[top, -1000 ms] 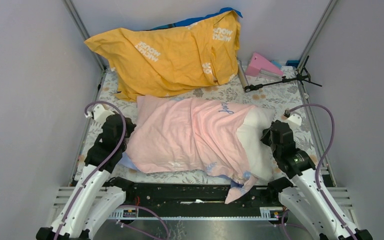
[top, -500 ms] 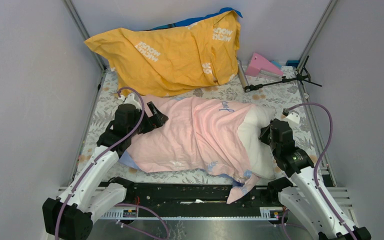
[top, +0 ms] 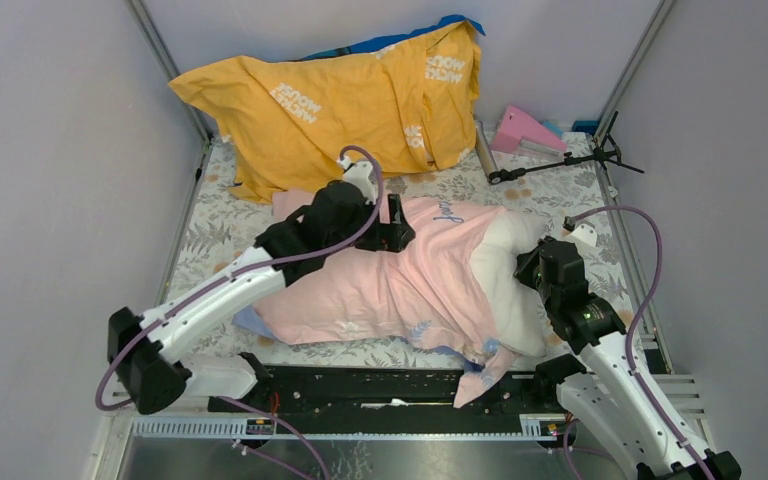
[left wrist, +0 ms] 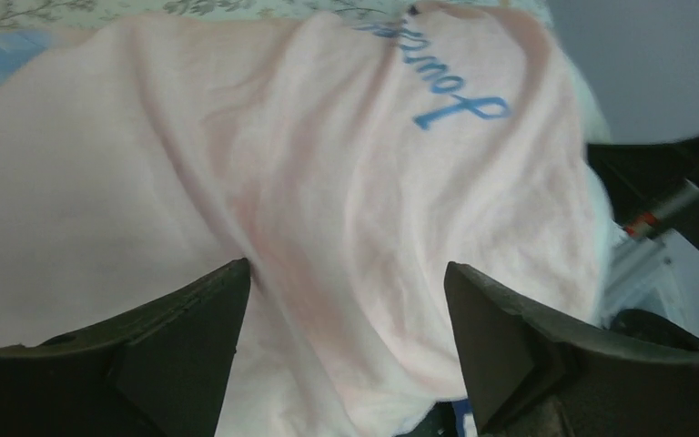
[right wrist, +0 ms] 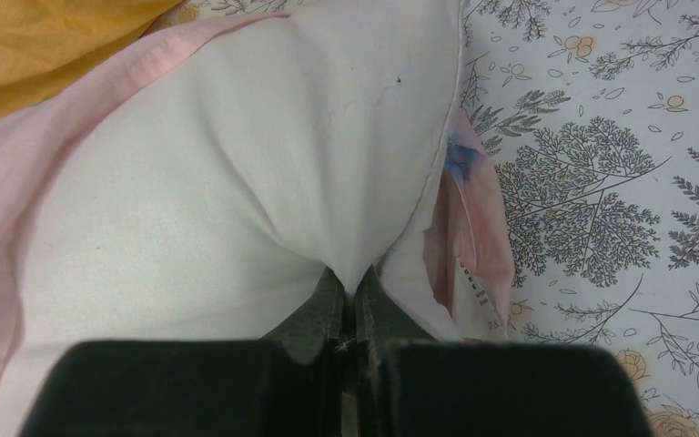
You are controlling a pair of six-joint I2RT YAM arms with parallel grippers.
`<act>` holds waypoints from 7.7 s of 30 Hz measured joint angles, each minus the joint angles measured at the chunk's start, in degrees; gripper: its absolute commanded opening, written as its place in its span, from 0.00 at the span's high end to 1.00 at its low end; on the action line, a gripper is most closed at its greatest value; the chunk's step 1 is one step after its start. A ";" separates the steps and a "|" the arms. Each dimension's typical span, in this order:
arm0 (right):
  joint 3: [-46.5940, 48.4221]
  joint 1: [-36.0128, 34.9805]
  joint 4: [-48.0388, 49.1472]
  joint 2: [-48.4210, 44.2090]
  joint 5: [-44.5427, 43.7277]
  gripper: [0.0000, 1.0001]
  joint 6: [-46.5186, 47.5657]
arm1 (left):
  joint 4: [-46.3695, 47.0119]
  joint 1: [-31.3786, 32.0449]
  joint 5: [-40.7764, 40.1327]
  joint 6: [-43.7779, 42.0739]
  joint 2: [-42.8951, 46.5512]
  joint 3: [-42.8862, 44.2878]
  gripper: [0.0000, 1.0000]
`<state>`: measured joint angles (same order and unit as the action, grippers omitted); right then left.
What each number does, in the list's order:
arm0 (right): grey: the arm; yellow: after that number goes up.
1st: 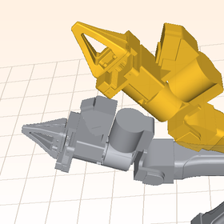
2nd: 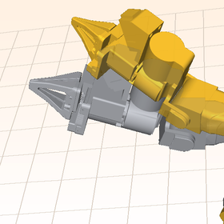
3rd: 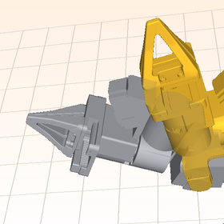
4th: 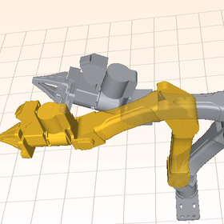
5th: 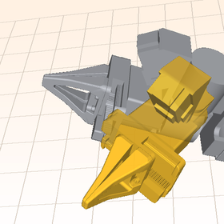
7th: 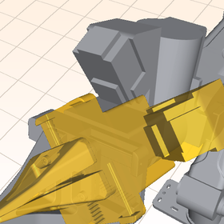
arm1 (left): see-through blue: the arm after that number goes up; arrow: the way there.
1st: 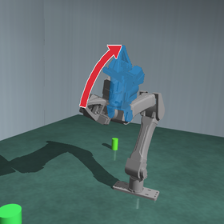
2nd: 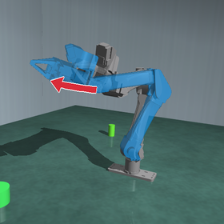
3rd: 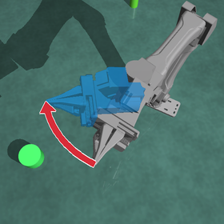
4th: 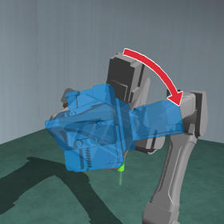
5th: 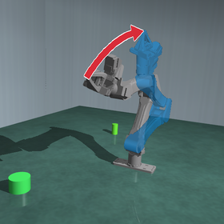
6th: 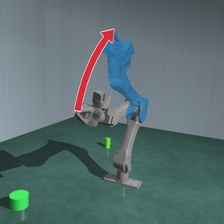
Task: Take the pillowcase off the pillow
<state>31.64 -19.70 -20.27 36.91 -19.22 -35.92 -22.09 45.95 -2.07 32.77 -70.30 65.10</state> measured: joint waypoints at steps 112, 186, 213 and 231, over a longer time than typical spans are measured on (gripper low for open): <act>8.35 -1.68 0.90 0.55 -5.35 1.00 -6.27 | -5.44 -0.59 -29.24 24.00 23.10 -30.16 1.00; 10.67 -27.96 0.79 -5.99 -12.11 1.00 9.90 | -12.98 -4.04 -25.42 19.89 42.07 -27.21 1.00; 42.32 -7.32 -2.62 29.16 14.97 0.75 10.19 | -20.92 -7.50 -31.91 -3.10 3.45 22.18 1.00; 50.18 -12.52 -2.16 32.89 25.29 0.00 23.54 | -9.27 -23.89 -8.07 -3.98 -20.57 31.50 1.00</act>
<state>81.82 -32.23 -22.44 69.80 6.07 -12.38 -31.35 22.06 -10.13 28.80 -90.87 96.60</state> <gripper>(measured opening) 0.993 0.044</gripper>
